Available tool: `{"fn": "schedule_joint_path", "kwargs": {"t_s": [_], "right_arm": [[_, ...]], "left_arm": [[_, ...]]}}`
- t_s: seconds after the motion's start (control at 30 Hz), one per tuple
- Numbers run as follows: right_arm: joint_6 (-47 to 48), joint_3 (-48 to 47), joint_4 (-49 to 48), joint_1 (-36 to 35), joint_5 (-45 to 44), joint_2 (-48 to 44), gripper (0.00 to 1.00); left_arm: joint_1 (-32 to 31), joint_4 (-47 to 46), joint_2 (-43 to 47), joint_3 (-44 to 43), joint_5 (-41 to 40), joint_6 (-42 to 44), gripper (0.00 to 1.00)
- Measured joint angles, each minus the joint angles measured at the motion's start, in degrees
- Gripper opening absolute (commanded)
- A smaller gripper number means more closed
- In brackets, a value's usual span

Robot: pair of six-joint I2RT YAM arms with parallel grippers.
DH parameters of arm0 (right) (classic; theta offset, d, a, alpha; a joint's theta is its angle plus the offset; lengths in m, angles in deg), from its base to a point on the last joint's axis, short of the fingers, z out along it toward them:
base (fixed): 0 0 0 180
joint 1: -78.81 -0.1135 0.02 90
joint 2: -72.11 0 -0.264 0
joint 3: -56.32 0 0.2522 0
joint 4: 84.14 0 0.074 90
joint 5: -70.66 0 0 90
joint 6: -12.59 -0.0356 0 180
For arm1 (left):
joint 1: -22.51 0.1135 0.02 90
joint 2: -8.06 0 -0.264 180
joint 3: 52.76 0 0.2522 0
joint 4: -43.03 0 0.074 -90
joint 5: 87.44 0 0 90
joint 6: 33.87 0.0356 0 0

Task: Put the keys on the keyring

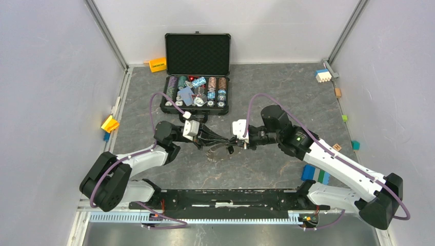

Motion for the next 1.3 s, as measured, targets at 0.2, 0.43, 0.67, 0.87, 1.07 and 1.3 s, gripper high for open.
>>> {"fn": "schedule_joint_path", "kwargs": {"t_s": [0.2, 0.43, 0.67, 0.87, 1.07, 1.3], "right_arm": [[1.1, 0.0, 0.8, 0.8, -1.5, -1.5, 0.28], [4.0, 1.7, 1.6, 2.3, -1.7, -7.3, 0.20], [5.2, 2.9, 2.3, 2.6, 2.4, -6.4, 0.26], [4.8, 3.3, 2.2, 2.6, 5.5, -4.5, 0.30], [3.1, 3.3, 1.1, 2.6, 8.7, -2.3, 0.31], [0.7, 3.2, -0.5, 2.6, 10.8, 0.2, 0.29]], "left_arm": [[-0.1, -0.4, 0.0, 0.7, 0.0, 0.3, 0.02], [-0.1, -3.4, 0.0, 0.9, 0.9, -1.4, 0.02], [-0.1, -4.6, 0.4, 0.9, 2.6, -3.7, 0.02], [-0.3, -5.0, 0.6, 0.9, 3.9, -4.7, 0.02], [-0.8, -5.0, 0.6, 0.9, 4.6, -4.7, 0.02], [-0.9, -5.0, 0.6, 0.9, 5.3, -4.7, 0.02]]}}
